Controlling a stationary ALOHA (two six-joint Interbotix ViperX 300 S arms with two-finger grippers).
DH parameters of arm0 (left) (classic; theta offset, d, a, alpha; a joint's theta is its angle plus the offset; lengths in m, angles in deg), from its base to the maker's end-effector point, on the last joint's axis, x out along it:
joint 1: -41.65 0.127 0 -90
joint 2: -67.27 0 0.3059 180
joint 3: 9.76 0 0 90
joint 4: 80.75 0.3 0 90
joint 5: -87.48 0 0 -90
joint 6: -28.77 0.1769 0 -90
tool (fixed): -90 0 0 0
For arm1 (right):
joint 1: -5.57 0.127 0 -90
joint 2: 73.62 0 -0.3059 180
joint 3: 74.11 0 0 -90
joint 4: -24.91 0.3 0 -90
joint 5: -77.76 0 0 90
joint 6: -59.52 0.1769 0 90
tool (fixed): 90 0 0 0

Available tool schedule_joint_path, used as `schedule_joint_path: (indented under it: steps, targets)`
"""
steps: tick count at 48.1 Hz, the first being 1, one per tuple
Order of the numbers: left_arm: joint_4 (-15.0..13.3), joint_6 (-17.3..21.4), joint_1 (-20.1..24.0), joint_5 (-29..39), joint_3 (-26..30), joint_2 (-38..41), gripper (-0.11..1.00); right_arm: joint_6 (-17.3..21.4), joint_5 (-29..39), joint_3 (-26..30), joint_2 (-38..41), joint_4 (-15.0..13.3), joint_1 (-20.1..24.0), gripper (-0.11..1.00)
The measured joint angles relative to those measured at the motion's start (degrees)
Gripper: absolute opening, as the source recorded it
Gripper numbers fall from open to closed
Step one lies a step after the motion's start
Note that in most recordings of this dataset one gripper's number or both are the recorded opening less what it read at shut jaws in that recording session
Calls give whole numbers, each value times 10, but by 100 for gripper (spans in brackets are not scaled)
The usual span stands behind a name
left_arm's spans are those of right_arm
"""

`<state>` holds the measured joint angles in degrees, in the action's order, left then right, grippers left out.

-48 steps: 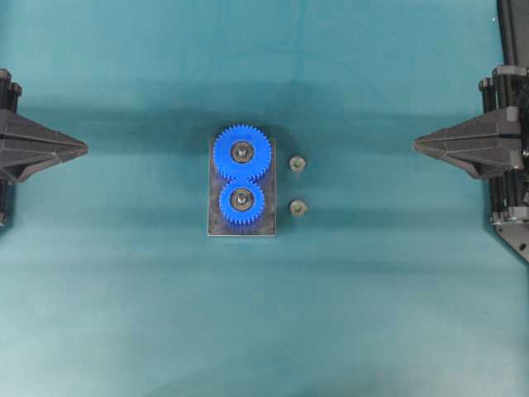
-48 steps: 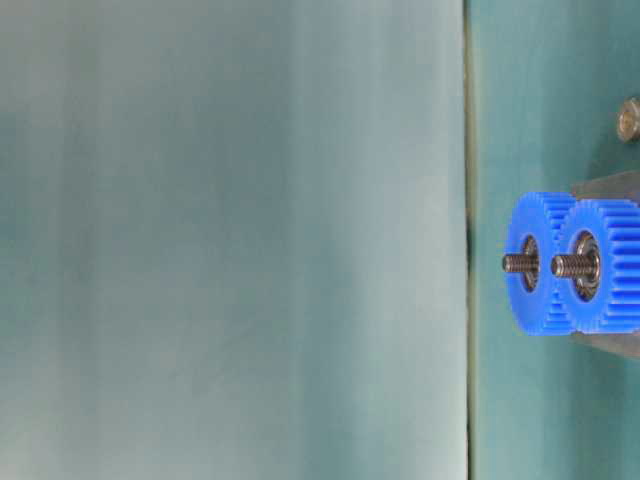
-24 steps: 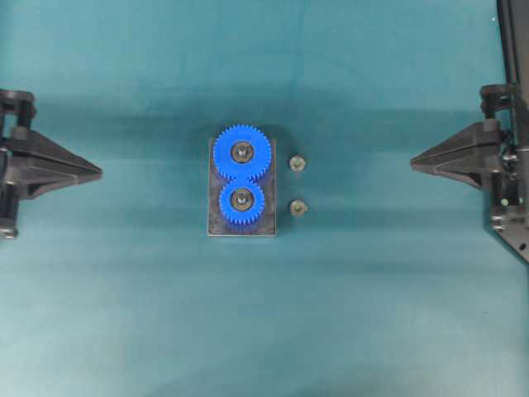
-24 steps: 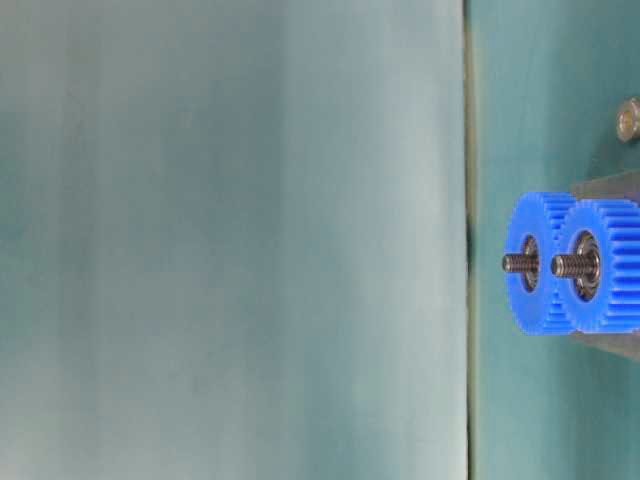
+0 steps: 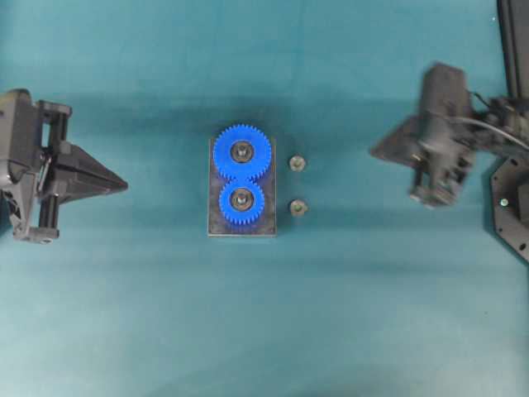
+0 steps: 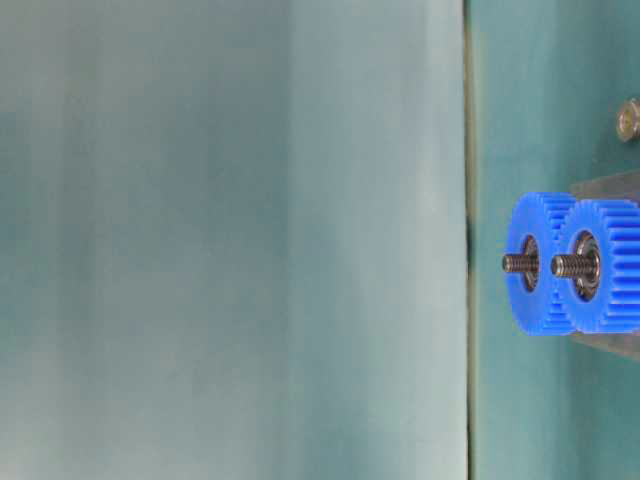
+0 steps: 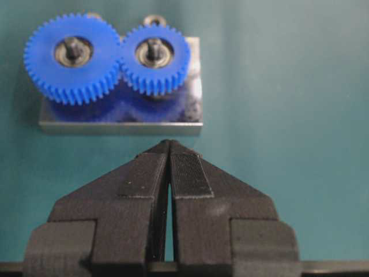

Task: Insert the washer onto the shaft.
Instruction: 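Move the right gripper toward the upper silver washer beside the plate, then lower the right gripper and close it on the upper silver washer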

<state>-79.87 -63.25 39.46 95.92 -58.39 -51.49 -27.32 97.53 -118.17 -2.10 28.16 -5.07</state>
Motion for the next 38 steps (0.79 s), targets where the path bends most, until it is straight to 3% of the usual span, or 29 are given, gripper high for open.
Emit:
schedule_joint_path:
  steps: [13,18,28,38]
  targets:
    - [0,0,0,4,0,-1,1,-1,64,63,111,0,-6,5]
    - [0,0,0,4,1,-1,1,-1,76,94,153,-1,-7,23]
    - [0,0,0,4,0,-3,0,-18,70,131,221,-3,-8,72]
    - [0,-1,-1,31,0,-7,1,-62,76,183,287,-3,3,72]
